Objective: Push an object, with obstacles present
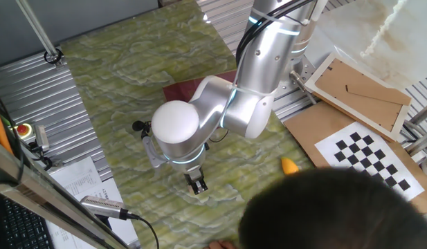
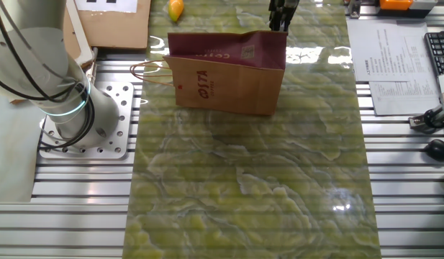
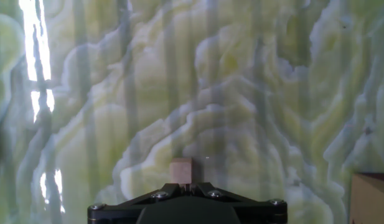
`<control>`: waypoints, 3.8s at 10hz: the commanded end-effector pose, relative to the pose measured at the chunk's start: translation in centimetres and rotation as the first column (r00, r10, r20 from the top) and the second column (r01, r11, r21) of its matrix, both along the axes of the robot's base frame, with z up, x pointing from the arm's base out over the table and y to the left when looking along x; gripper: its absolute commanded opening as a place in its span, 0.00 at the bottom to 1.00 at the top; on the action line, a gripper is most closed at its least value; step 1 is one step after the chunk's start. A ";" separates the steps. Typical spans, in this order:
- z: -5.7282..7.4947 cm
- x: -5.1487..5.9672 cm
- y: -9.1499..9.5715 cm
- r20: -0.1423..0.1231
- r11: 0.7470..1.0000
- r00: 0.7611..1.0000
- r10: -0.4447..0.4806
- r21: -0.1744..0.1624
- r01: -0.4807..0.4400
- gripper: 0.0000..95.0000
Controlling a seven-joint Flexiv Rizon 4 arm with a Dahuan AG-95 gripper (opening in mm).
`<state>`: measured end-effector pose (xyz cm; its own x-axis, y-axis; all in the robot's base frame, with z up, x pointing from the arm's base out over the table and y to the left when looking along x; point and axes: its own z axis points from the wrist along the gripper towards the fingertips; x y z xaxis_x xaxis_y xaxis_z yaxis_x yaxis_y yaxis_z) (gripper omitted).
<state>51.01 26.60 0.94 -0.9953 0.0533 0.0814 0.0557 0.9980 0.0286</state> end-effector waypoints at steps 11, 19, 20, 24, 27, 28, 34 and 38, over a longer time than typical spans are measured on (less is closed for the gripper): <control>0.7 -0.9 0.0 0.005 1.000 1.000 0.019 -0.004 -0.019 0.00; 0.6 0.1 -0.5 0.012 1.000 1.000 0.016 0.002 -0.016 0.00; 0.3 0.6 -0.5 0.016 1.000 1.000 0.015 0.002 -0.015 0.00; 0.6 2.4 -0.2 0.015 1.000 1.000 0.000 0.004 0.000 0.00; 0.4 2.6 -0.3 0.014 1.000 1.000 0.003 0.003 -0.003 0.00; 0.7 2.6 -0.3 0.005 1.000 1.000 0.023 0.004 -0.023 0.00; 3.0 2.5 1.2 -0.004 0.993 0.995 0.100 0.062 -0.100 0.00; 2.9 3.3 2.5 0.003 0.988 0.991 0.132 0.081 -0.132 0.00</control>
